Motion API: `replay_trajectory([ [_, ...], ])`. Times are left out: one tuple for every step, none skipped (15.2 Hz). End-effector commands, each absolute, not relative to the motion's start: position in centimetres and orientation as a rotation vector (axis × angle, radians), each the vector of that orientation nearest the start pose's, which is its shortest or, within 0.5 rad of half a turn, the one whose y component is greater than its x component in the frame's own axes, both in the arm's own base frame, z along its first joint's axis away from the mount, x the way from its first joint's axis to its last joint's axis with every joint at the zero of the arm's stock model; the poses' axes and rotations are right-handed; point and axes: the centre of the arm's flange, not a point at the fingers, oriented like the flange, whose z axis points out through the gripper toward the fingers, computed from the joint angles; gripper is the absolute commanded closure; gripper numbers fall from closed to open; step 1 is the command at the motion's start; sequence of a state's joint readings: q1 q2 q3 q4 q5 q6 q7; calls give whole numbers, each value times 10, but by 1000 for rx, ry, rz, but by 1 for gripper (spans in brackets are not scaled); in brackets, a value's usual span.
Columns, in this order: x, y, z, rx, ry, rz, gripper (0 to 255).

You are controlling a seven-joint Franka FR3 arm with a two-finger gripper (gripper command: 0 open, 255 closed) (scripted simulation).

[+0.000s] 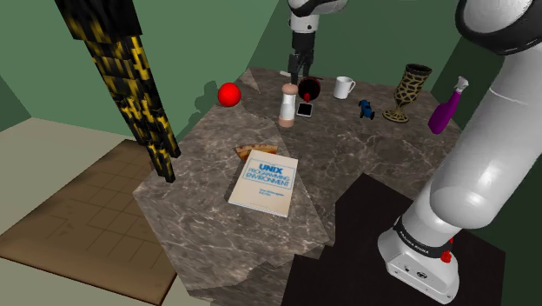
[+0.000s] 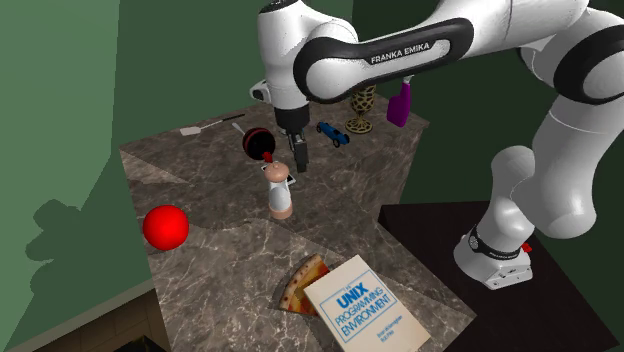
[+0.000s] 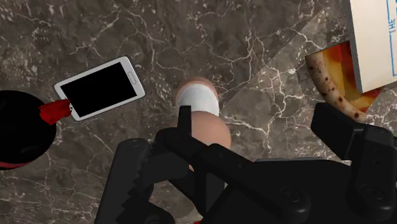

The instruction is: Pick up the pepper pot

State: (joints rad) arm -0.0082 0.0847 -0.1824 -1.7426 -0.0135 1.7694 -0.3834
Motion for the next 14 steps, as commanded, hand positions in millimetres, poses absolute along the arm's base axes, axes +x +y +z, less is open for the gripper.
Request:
replay_trajectory([
  [598, -117, 503, -3132, -334, 112, 0],
  [611, -121, 499, -3130, -346, 118, 0],
  [624, -124, 495, -3128, -358, 125, 0],
  [637, -127, 491, -3126, -370, 131, 0],
  [649, -131, 487, -3124, -381, 138, 0],
  [650, -131, 487, -3124, -382, 138, 0],
  [650, -131, 481, -3124, -382, 138, 0],
  [650, -131, 476, -3124, -382, 138, 0],
  [650, -131, 471, -3124, -382, 138, 0],
  [650, -131, 465, -3124, -382, 138, 0],
  [650, -131, 460, -3124, -382, 138, 0],
  [650, -131, 455, -3124, -382, 138, 0],
  [650, -131, 447, -3124, -382, 138, 0],
  [650, -131, 447, -3124, -382, 138, 0],
])
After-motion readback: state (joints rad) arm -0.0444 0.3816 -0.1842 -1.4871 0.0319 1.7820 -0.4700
